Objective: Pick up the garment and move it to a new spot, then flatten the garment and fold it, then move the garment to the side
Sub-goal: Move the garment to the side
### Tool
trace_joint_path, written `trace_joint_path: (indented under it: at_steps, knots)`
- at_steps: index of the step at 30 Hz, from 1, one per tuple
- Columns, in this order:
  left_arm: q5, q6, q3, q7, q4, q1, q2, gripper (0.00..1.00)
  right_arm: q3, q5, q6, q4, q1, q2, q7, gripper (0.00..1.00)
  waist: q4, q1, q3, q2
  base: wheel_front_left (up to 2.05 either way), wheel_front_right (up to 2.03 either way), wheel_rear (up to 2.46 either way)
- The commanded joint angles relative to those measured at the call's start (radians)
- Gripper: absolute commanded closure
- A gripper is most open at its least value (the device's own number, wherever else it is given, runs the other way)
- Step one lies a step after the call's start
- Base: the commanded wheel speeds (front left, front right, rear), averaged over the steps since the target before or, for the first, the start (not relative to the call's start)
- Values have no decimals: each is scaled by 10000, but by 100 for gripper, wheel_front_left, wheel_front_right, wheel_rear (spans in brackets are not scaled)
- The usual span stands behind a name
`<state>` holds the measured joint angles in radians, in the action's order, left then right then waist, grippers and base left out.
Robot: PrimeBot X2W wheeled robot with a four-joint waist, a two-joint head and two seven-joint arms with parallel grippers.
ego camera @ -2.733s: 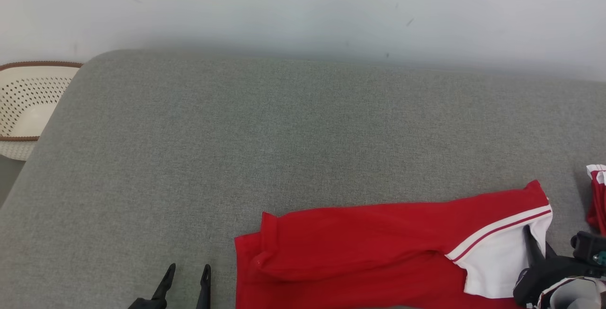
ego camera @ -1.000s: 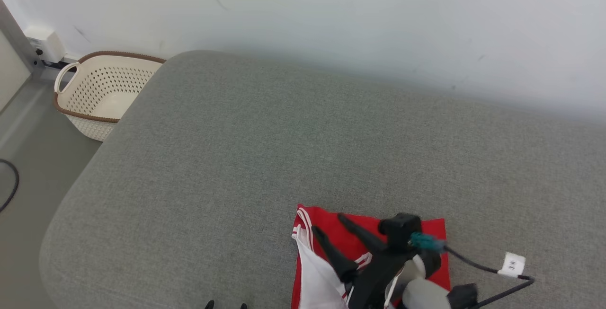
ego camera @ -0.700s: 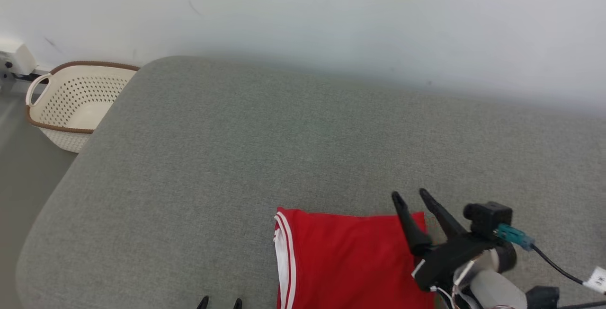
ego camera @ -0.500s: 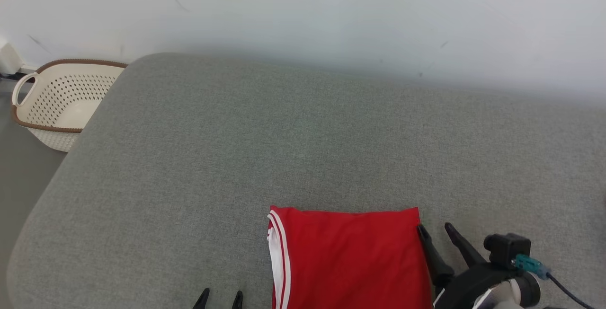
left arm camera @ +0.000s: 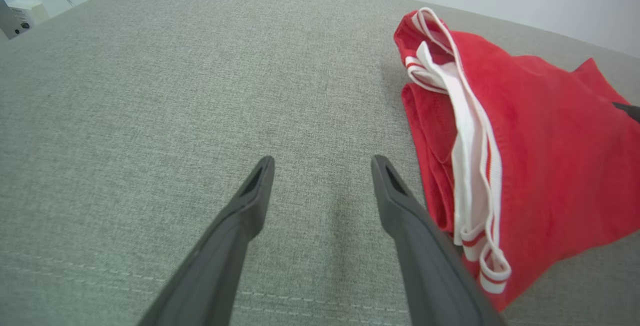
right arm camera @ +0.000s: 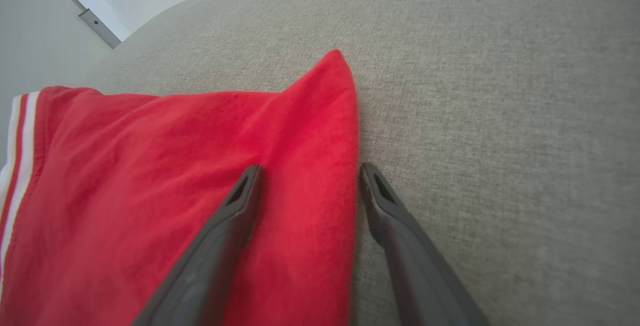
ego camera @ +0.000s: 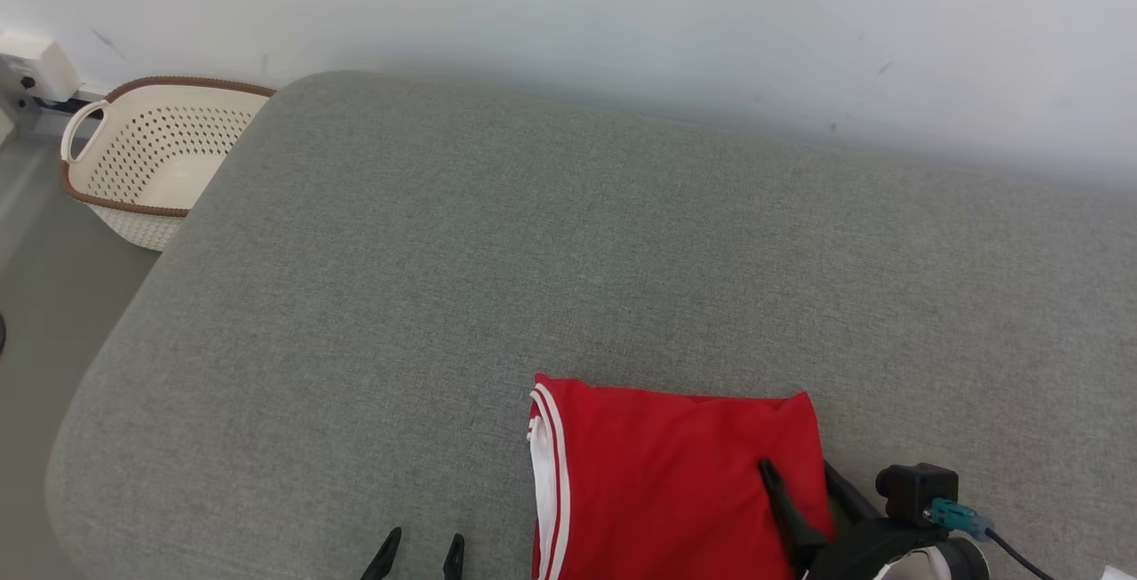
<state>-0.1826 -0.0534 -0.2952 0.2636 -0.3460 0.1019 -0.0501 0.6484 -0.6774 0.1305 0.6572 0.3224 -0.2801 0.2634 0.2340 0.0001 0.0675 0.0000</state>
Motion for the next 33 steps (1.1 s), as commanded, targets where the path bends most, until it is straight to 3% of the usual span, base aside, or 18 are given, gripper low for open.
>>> trace_joint_path:
  at_steps: [1, 2, 3, 4, 5, 18, 33]
  knots:
    - [90, -5, 12, 6, 27, -40, -16, 0, 128, -61, -1, 103, 78, 58, 2, 0, 58, -1, 4, 0, 0, 0, 0]
    - [97, -10, 6, 6, 41, -42, -14, 0, 259, -110, -1, 239, 145, 80, -6, 0, 80, -1, 0, 0, 0, 0, 0]
    - [113, -10, 1, 6, 54, -45, -13, 0, 368, -133, -1, 336, 189, 93, -7, 26, 96, -1, -6, 0, 0, 0, 0]
    - [121, -10, 5, 6, 61, -52, -14, 0, 430, -180, -1, 405, 207, 111, -6, 78, 105, -1, -17, 0, 0, 0, 0]
    - [138, -11, 17, 6, 72, -58, -14, 0, 449, -193, -1, 447, 251, 114, -4, 100, 103, -1, -27, 0, 0, 0, 0]
    - [470, 97, 170, 6, 187, -142, -13, 0, -467, 647, -1, 408, 237, 185, 4, 100, -793, -1, -427, 0, 0, 0, 0]
    - [691, 132, 303, 6, 365, 247, -14, 0, -1329, 1136, -1, 466, 28, 291, 4, 100, -3695, -1, -523, 0, 0, 0, 0]
